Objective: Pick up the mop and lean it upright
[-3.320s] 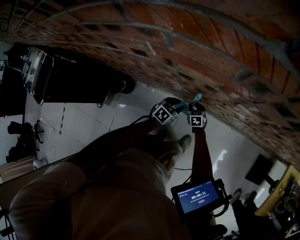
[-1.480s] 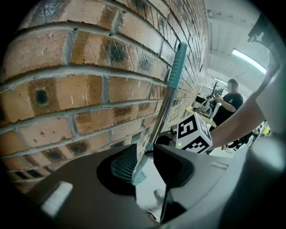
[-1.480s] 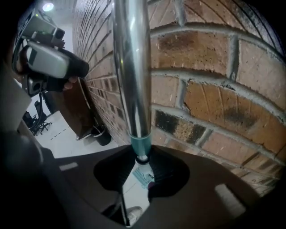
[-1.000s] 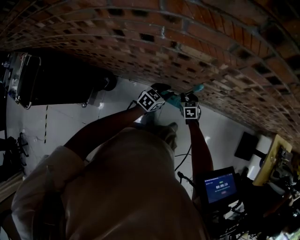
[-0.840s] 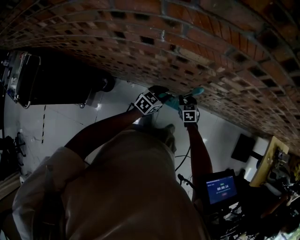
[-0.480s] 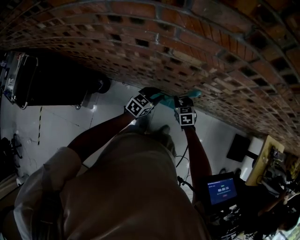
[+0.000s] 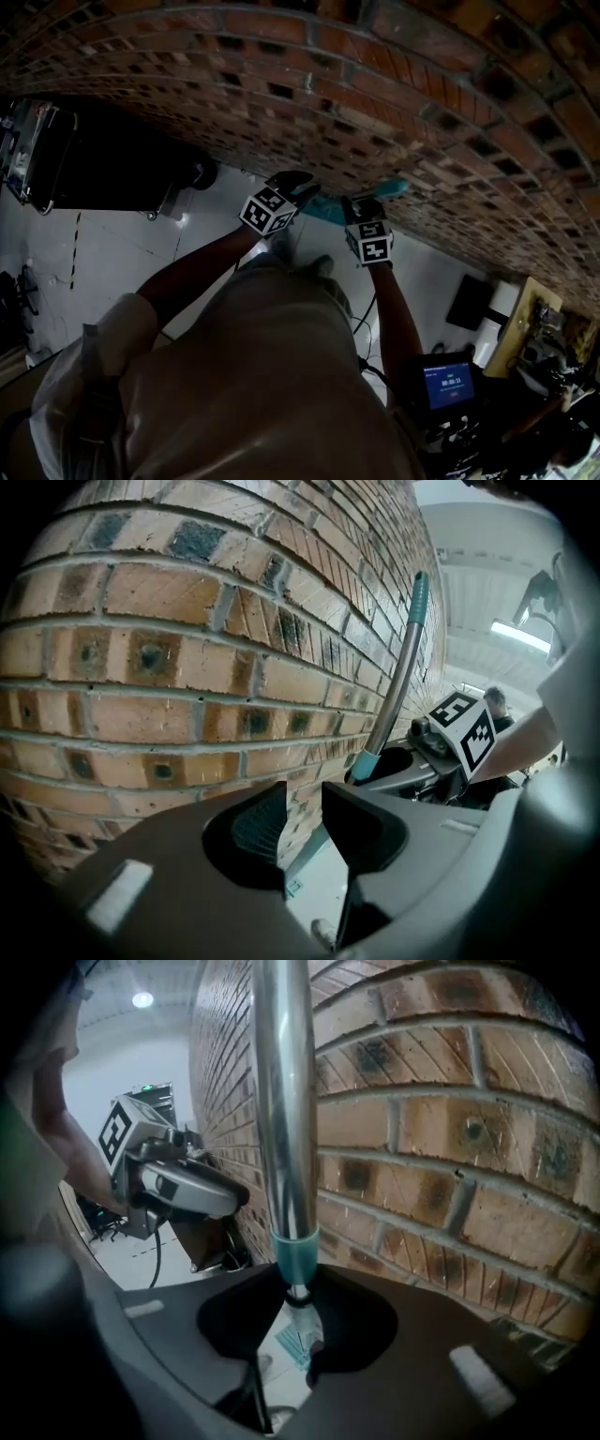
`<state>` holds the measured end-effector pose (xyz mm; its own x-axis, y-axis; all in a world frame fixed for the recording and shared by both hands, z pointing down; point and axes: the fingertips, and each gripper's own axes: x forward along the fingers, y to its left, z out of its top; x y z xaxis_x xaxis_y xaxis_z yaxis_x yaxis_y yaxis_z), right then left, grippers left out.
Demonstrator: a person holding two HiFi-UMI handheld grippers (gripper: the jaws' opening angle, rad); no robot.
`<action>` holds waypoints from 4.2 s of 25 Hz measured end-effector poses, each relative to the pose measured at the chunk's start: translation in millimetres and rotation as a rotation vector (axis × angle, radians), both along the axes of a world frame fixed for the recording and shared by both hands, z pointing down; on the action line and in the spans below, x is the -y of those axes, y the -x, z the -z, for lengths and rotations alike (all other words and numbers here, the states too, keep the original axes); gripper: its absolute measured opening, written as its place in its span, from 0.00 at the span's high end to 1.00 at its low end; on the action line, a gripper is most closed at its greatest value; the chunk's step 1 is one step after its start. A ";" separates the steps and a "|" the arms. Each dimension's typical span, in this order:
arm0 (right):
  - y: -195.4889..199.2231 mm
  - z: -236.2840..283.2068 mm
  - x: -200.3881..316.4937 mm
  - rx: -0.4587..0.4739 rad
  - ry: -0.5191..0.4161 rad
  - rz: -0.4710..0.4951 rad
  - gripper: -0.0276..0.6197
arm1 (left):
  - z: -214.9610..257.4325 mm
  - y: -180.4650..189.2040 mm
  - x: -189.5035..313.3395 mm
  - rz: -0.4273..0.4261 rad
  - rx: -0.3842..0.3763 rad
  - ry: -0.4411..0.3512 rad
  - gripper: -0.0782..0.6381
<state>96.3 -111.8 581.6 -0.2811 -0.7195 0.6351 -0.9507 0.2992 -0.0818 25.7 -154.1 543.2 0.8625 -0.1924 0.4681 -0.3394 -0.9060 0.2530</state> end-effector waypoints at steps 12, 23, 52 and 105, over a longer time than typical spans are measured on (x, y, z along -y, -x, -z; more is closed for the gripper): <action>1.6 71.5 -5.3 0.019 -0.077 0.043 0.80 | 41.0 -6.7 -12.0 -0.055 -0.026 -0.060 0.69; -18.1 145.5 -10.6 0.054 -0.179 0.030 0.80 | 88.0 -12.1 -7.6 -0.028 -0.066 -0.068 0.69; -78.2 291.1 -33.1 0.083 -0.498 -0.121 0.80 | 204.2 -43.0 -5.8 -0.041 -0.249 -0.134 0.69; -111.1 247.8 -43.2 0.123 -0.464 -0.208 0.80 | 158.7 -38.2 -5.6 0.018 -0.177 -0.059 0.68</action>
